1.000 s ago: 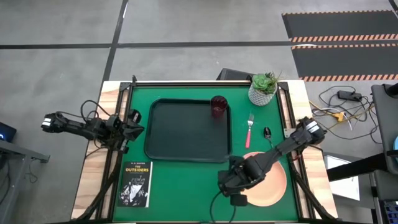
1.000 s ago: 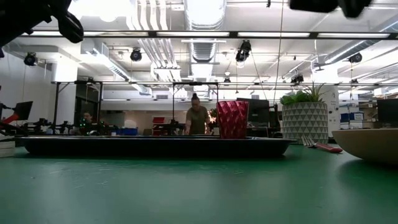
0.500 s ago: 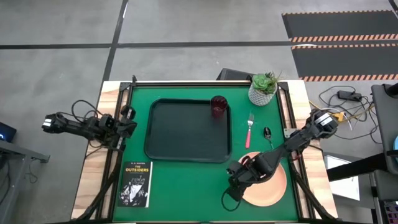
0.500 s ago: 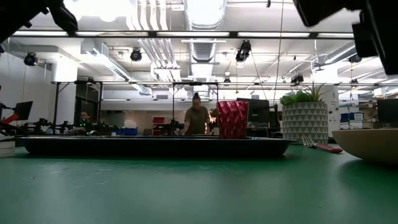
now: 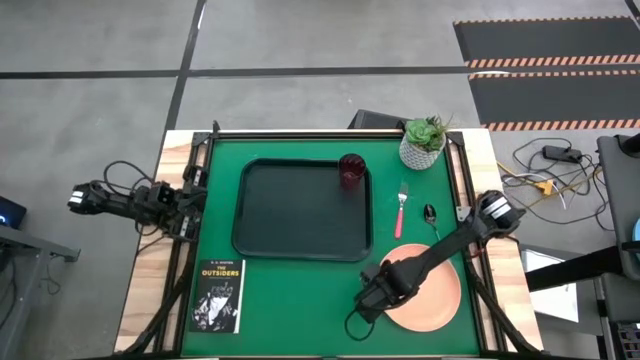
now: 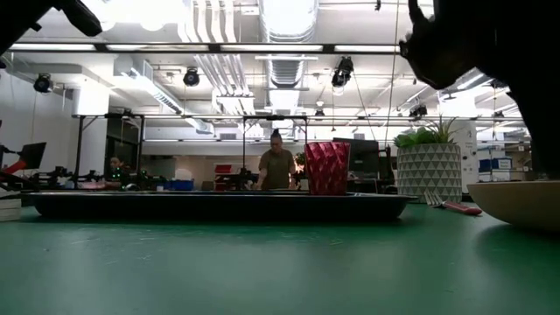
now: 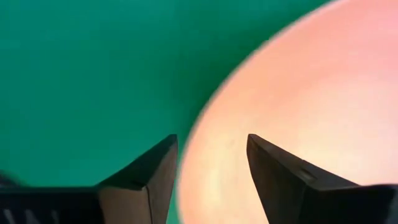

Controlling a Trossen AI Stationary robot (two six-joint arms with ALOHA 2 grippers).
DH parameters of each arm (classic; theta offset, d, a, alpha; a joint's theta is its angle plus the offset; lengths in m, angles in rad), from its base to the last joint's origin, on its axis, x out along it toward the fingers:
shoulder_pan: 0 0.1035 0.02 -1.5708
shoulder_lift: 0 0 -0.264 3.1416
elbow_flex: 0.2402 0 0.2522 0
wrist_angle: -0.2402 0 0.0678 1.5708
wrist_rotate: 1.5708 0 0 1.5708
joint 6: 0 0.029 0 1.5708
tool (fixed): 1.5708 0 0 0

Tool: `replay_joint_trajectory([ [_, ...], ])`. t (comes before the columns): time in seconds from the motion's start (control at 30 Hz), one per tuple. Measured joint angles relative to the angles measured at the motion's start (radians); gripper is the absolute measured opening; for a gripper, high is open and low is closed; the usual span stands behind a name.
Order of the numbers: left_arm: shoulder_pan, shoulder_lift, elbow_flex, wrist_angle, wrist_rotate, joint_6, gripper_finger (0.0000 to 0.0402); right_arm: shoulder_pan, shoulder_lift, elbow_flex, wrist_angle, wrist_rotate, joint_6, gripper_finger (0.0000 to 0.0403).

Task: Pick and place plate/cup/fork/spoon on tray
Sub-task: Put the orange plate on the black tray

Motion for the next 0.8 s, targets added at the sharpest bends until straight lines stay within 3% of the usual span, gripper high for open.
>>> replay_joint_trajectory([
  [0.5, 0.0, 0.004, -0.005, -0.007, 0.003, -0.011, 0.0, -0.008, 0.03, 0.002, 0.013, 0.05, -0.055, 0.0144],
  [0.8, 0.0, 0.037, -0.006, -0.008, 0.006, -0.012, 0.0, -0.009, -0.009, 0.001, -0.006, 0.053, -0.02, 0.0163],
])
